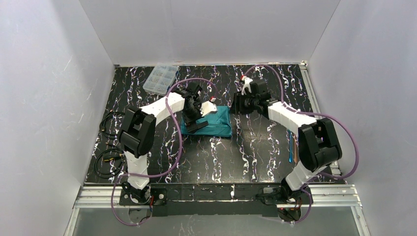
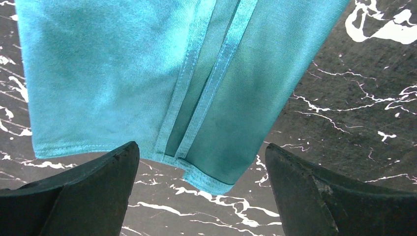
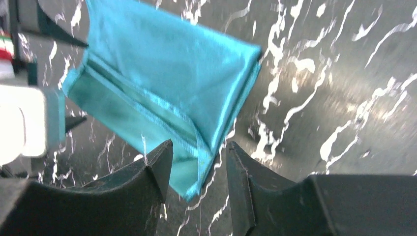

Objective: Fold the napkin into a case and place the utensils inside
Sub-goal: Fold the lower triangle-folded napkin at the center of the board, then rotate the 2/3-rectangle-folded napkin at the center of the board.

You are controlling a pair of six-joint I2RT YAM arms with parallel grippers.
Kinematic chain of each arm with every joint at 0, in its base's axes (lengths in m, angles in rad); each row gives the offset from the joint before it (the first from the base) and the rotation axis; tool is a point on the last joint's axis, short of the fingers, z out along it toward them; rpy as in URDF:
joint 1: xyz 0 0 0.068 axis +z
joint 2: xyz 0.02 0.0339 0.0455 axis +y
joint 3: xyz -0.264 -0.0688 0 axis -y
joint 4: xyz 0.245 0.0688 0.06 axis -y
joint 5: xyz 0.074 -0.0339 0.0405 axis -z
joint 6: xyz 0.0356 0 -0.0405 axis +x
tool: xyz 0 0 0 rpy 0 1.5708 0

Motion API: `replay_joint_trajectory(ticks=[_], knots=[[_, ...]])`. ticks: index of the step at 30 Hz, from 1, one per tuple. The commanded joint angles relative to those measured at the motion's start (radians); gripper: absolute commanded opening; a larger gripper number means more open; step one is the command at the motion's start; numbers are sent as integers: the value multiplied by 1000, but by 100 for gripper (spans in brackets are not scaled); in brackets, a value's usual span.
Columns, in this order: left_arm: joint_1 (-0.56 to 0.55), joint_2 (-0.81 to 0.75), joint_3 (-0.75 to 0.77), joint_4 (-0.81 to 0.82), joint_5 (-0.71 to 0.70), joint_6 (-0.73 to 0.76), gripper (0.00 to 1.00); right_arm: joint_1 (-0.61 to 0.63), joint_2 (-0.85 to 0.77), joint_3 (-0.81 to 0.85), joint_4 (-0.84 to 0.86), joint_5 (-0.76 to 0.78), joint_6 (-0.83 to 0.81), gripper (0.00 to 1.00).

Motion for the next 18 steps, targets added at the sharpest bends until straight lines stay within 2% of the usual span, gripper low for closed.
replay_joint_trajectory(ticks=[1, 5, 11, 18], knots=[[4, -102, 59, -54, 5, -30, 99, -5, 87, 162, -33, 14, -46, 53], [6, -135, 37, -81, 21, -30, 99, 4, 210, 303, -52, 31, -76, 51], [6, -165, -88, -64, 16, -17, 98, 20, 384, 471, -83, 79, -115, 50], [6, -157, -167, 52, -78, 4, 99, 31, 463, 494, -69, 108, -143, 50]])
